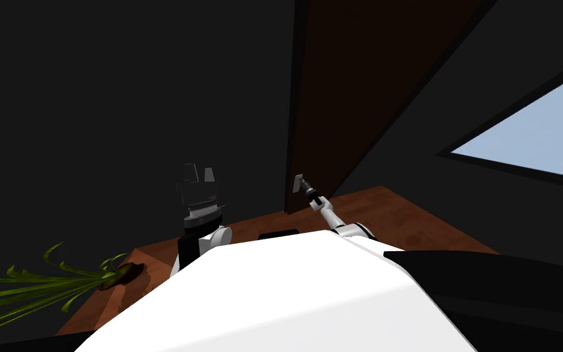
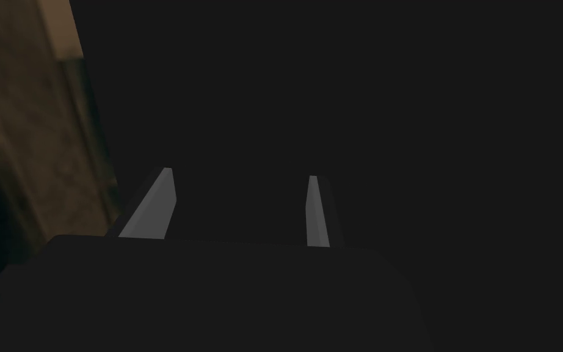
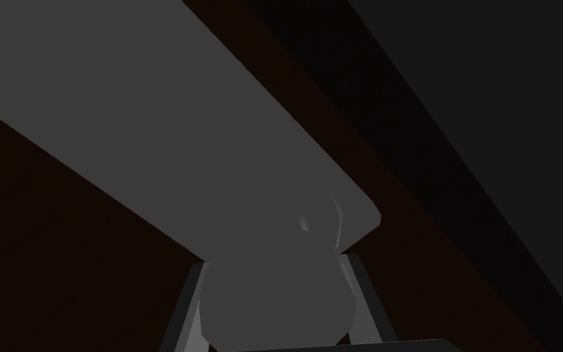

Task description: Pull the door open

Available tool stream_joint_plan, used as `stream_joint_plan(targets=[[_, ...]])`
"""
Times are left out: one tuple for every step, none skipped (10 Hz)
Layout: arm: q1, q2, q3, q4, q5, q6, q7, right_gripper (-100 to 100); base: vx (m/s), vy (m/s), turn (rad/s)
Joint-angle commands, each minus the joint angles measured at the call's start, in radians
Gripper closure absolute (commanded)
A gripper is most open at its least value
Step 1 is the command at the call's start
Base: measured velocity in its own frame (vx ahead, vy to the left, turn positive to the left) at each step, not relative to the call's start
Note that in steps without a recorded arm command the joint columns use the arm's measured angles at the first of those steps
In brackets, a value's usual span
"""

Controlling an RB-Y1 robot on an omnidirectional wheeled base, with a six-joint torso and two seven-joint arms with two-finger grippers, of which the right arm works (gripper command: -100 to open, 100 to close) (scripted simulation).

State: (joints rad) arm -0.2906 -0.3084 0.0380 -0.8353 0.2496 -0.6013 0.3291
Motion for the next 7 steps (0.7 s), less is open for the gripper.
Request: stream_joint_plan(targets=[[-0.001, 0.003, 0.004, -0.002, -0.039, 0.001, -0.05, 100, -0.054, -0.053, 0.139], [-0.001, 0.003, 0.004, -0.002, -0.039, 0.001, -0.056, 100, -0.053, -0.055, 0.076], [-0.003, 0.003, 0.005, 0.0, -0.066, 0.003, -0.09, 100, -0.07, -0.053, 0.107], [-0.004, 0.002, 0.006, 0.002, -0.095, 0.005, -0.117, 100, -0.079, -0.075, 0.155], [-0.004, 0.002, 0.006, 0.002, -0.095, 0.005, -0.125, 100, -0.055, -0.047, 0.07], [-0.006, 0.002, 0.007, 0.004, -0.124, 0.008, -0.159, 100, -0.054, -0.033, 0.117], [-0.007, 0.001, 0.008, 0.006, -0.152, 0.01, -0.186, 100, -0.064, -0.052, 0.129]])
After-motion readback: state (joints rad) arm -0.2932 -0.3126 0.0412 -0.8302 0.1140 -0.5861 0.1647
